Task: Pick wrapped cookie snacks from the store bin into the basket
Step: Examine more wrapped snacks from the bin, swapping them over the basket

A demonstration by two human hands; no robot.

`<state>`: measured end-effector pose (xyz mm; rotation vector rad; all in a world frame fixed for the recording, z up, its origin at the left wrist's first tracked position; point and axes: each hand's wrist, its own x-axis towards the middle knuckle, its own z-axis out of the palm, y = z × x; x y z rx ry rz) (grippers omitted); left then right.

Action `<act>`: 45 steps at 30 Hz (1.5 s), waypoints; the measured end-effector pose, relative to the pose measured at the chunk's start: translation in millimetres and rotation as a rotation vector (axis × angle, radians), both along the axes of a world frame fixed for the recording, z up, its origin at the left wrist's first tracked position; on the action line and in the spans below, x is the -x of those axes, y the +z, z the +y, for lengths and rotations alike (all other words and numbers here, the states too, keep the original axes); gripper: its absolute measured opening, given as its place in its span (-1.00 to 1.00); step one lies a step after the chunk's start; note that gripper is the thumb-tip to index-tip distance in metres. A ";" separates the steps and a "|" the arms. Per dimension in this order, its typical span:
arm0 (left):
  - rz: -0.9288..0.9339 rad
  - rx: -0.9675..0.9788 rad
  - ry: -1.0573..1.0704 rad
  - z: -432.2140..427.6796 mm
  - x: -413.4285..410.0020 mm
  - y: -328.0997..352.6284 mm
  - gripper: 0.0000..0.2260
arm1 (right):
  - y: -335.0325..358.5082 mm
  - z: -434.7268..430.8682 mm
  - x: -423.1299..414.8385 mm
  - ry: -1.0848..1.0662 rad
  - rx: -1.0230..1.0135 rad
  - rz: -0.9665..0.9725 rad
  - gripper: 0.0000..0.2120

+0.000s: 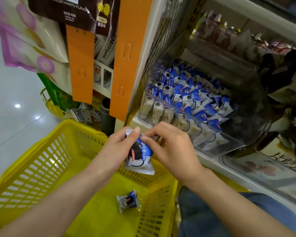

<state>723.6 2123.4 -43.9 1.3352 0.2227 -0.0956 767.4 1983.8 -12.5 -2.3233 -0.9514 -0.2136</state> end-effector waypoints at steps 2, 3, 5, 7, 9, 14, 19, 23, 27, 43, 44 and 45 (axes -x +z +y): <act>0.054 -0.024 -0.068 4.1 3.4 0.6 -0.61 | -1.5 -0.8 -1.8 -0.052 -0.096 0.146 -0.93; 0.090 -0.060 -0.092 4.7 5.4 0.4 -0.52 | -3.1 -1.8 -3.1 -0.096 -0.125 0.205 -0.93; 0.145 -0.096 -0.091 4.8 10.3 -1.0 -0.48 | -6.5 -2.8 -4.8 -0.196 -0.193 0.331 -0.95; 0.152 -0.091 -0.025 5.1 14.5 -2.9 -0.55 | -9.5 -2.6 -5.1 -0.260 -0.285 0.488 -0.93; 0.131 -0.106 0.082 9.4 16.4 -7.1 -0.65 | -10.8 -2.3 -5.4 -0.277 -0.344 0.692 -0.91; 0.064 -0.074 0.259 20.0 15.9 -7.8 -0.85 | -16.8 -2.2 -6.0 -0.176 -0.001 0.927 -0.79; -0.048 -0.263 0.260 20.7 17.5 -3.7 -0.88 | -21.0 1.3 -1.9 -0.131 0.208 0.672 -0.37; -0.112 -0.515 0.191 21.0 19.4 -1.2 -0.81 | -14.6 5.9 0.0 -0.013 0.135 0.621 -0.40; -0.126 -0.526 0.150 17.2 21.0 -3.5 -0.78 | -8.0 9.8 6.4 0.082 0.004 0.624 -0.78; -0.077 -0.359 0.149 15.6 21.7 -5.1 -0.83 | -10.3 9.4 4.9 0.053 -0.097 0.501 -0.90; -0.060 -0.322 0.148 15.3 21.0 -4.3 -0.84 | -10.0 9.3 5.7 0.061 -0.051 0.392 -0.92; -0.045 -0.287 0.148 14.9 20.3 -3.4 -0.84 | -9.6 9.1 6.5 0.074 -0.012 0.288 -0.93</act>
